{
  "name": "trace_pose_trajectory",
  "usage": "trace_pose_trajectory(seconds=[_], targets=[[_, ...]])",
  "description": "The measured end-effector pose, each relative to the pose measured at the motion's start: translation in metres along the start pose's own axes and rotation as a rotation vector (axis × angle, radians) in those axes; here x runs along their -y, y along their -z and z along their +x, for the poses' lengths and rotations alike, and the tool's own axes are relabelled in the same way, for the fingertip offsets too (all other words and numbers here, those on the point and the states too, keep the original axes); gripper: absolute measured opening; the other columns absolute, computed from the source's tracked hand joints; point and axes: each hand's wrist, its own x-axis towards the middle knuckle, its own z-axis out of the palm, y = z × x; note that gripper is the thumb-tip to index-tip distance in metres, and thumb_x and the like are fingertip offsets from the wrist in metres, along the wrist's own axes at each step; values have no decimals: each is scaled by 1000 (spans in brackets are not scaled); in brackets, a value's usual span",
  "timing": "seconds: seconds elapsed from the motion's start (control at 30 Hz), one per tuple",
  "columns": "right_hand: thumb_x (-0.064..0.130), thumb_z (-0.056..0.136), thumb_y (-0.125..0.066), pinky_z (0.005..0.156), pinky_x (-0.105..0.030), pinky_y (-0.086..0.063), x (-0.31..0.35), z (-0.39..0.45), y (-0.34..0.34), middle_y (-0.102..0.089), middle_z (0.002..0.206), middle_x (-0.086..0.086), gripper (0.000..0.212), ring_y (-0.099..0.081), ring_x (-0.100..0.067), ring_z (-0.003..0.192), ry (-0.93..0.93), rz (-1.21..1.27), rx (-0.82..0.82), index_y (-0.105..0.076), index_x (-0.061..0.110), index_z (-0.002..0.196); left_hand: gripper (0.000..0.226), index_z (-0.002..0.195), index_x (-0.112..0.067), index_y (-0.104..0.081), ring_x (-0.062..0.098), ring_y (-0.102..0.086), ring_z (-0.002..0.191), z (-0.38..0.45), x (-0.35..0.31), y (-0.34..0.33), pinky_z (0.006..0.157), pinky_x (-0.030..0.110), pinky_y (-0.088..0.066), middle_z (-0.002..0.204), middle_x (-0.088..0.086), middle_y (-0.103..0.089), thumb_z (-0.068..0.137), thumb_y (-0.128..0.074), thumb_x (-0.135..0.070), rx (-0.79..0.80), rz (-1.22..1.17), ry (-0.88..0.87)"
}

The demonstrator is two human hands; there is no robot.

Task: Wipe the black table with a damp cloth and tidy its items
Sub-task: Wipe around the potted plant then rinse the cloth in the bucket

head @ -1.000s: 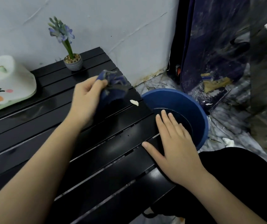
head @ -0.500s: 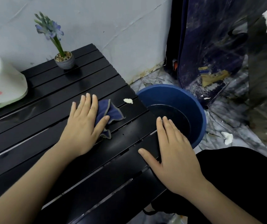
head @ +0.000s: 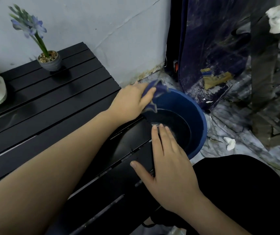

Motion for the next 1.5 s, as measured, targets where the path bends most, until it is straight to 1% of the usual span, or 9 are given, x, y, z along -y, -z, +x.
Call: trace_pose_trajectory(seconds=[0.1, 0.27, 0.4, 0.6, 0.97, 1.1, 1.17, 1.27, 1.5], targets=[[80, 91, -18, 124, -42, -21, -2, 1, 2, -6, 170, -6, 98, 0, -20, 156, 7, 19, 8, 3, 14, 161, 36, 85, -15, -61, 23, -58, 65, -6, 0, 14, 61, 35, -43, 60, -6, -60, 100, -45, -44, -173, -227, 170], [85, 86, -25, 125, -41, -19, -9, -6, 9, -7, 169, -2, 106, -2, -16, 156, 16, 61, -15, -5, 12, 161, 24, 94, -17, -71, 18, -64, 73, -66, 4, 74, 73, 42, -52, 76, -5, -62, 94, -57, -37, -207, -475, 178], [94, 78, -21, 125, -42, -19, -16, -19, 15, -8, 169, -3, 117, -4, -18, 156, -50, 16, -4, -4, 13, 161, 51, 137, -38, -56, 7, -16, 152, -151, 14, 113, 125, 46, -4, 157, -19, -37, 87, -58, -50, 150, -252, 56], [92, 79, -25, 122, -43, -25, -16, -23, 5, -24, 166, -8, 117, -16, -26, 155, -65, -8, -22, -16, 7, 158, 84, 159, -26, -5, 16, 12, 154, -209, 19, 70, 125, 51, -4, 168, -5, 6, 94, -28, -72, 235, 189, 96], [81, 86, -34, 119, -43, -32, -15, -22, -3, -44, 154, -15, 102, -32, -29, 149, -73, -23, -82, -36, 2, 150, 69, 159, -22, -9, 24, 3, 155, -110, -12, 18, 125, 44, 1, 168, 2, -4, 101, -18, -58, 295, 293, -174], [83, 86, -30, 118, -48, -32, -15, -21, -2, -47, 151, -16, 100, -32, -32, 148, -74, -24, -64, -41, 2, 145, 54, 146, -19, -45, 27, -19, 152, -79, -22, 0, 124, 48, -4, 156, 4, -41, 103, -32, -49, 266, 230, -205], [84, 85, -29, 119, -49, -29, -16, -20, 0, -49, 148, -15, 99, -35, -31, 146, -72, -31, -58, -42, 4, 142, 44, 117, -12, -64, 29, -50, 130, -65, -30, -7, 123, 49, -13, 119, 7, -67, 104, -37, -45, 221, 193, -200], [87, 84, -23, 124, -50, -12, -14, -20, 5, -39, 157, -12, 103, -23, -28, 151, -78, -47, -25, -32, 9, 150, 43, 83, -10, -58, 22, -54, 79, -51, -42, -10, 111, 47, -33, 78, 2, -59, 104, -39, -43, 100, 80, -114], [79, 91, -29, 125, -52, -1, 22, -9, 25, -19, 167, -9, 100, -7, -25, 156, 53, -27, -144, -18, 6, 158, 46, 79, -7, -57, 25, -59, 68, -80, -34, 51, 68, 42, -47, 72, 7, -64, 102, -43, -45, -329, -339, 218]])
